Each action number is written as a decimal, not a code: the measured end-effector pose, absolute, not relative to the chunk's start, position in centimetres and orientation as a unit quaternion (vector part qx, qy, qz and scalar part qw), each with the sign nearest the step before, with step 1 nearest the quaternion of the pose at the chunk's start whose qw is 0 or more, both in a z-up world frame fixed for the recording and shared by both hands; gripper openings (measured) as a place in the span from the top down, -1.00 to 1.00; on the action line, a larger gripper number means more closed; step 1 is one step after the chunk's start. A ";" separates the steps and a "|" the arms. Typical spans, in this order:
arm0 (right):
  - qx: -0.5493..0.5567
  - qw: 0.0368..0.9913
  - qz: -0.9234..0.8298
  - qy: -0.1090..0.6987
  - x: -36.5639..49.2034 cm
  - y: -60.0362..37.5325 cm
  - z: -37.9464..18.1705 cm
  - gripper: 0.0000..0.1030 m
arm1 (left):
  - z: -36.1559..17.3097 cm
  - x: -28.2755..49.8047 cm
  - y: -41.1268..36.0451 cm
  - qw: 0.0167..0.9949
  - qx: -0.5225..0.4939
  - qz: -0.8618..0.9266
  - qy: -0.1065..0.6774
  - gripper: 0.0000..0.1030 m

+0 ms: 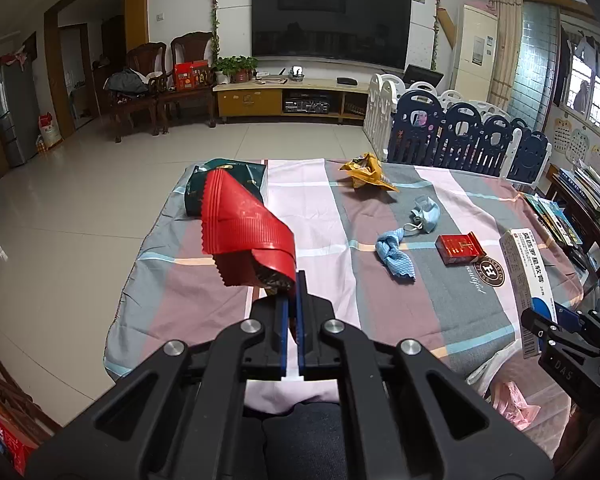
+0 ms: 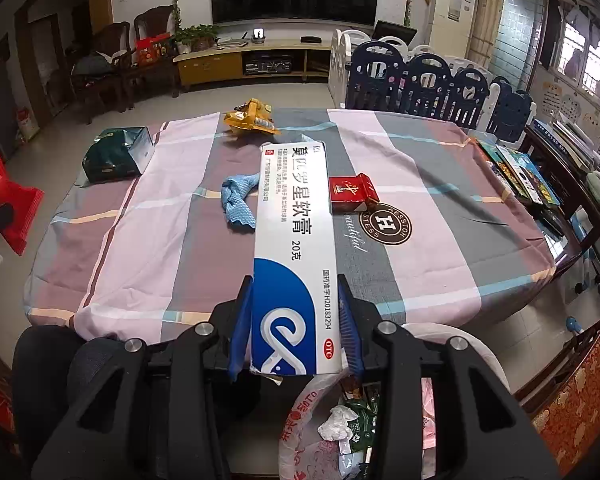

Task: Collect trash
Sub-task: 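Carry the medicine box and red packet to the wastebasket and release both, then grasp the blue cloth with the left gripper while the right grasps the red cigarette box, then carry the blue cloth and red box over the wastebasket and open both grippers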

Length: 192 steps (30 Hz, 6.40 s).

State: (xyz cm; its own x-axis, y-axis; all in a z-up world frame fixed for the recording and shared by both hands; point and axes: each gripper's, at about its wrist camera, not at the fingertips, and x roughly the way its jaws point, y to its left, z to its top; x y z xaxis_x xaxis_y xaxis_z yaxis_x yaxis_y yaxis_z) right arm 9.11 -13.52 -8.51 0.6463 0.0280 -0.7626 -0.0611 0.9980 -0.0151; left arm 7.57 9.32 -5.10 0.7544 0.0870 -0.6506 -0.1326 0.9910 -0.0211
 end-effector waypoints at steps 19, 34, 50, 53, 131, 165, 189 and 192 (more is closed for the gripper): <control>-0.015 0.905 0.025 0.424 9.0 -13.7 -9.1 0.22 | -5.6 7.7 9.2 0.935 -0.029 0.057 0.348 0.92; -0.009 0.907 0.011 0.422 8.1 -15.4 -8.8 0.22 | -5.8 7.6 8.9 0.935 -0.029 0.054 0.349 0.92; 0.011 0.820 -0.074 0.567 0.5 -26.4 -19.8 0.22 | -6.0 6.0 0.5 0.927 -0.011 -0.078 0.365 0.92; 0.010 0.808 -0.043 0.588 -0.2 -26.4 -21.2 -0.04 | -6.8 5.7 -2.2 0.920 0.003 -0.107 0.376 0.92; 0.016 0.844 0.160 0.511 26.4 -18.3 -18.0 -0.24 | -16.2 18.9 3.1 0.886 -0.035 -0.044 0.460 0.74; -0.136 0.898 0.004 0.419 29.8 -16.7 -19.5 0.45 | -16.2 18.6 4.7 0.891 -0.049 -0.026 0.451 0.73; -0.078 0.934 -0.023 0.347 4.9 -22.0 -7.2 0.45 | -6.7 6.1 -4.9 0.931 0.054 -0.070 0.355 0.74; -0.054 0.930 -0.035 0.363 2.6 -24.3 -7.4 0.45 | -7.0 4.1 -7.3 0.924 0.070 -0.113 0.359 0.74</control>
